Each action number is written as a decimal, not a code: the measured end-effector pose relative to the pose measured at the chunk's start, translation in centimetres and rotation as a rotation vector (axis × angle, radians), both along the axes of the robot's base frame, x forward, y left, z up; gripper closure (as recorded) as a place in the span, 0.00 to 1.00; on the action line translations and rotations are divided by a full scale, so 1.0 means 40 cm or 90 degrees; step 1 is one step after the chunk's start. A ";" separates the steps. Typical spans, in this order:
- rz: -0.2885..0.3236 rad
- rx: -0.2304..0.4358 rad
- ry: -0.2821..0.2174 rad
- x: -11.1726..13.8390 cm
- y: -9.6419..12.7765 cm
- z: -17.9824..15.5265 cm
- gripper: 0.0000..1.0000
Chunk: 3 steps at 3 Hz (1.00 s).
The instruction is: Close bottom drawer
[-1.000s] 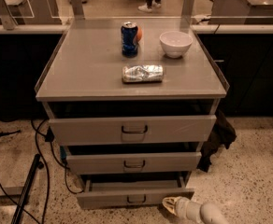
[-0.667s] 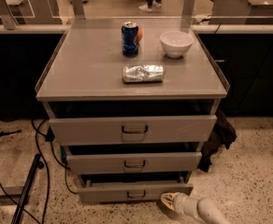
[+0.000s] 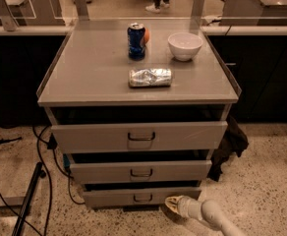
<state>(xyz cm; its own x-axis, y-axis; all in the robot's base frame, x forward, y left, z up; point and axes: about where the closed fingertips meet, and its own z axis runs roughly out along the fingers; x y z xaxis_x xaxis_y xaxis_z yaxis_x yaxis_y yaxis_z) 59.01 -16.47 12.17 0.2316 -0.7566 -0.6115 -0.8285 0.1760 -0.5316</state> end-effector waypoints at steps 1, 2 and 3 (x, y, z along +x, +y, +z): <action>0.006 -0.008 -0.003 0.040 0.016 0.002 1.00; 0.006 -0.008 -0.003 0.034 0.014 0.002 1.00; 0.022 -0.006 0.045 0.003 0.014 0.008 1.00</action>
Offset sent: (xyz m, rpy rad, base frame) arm 0.0391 0.0120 0.0076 -0.0594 0.0533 0.0379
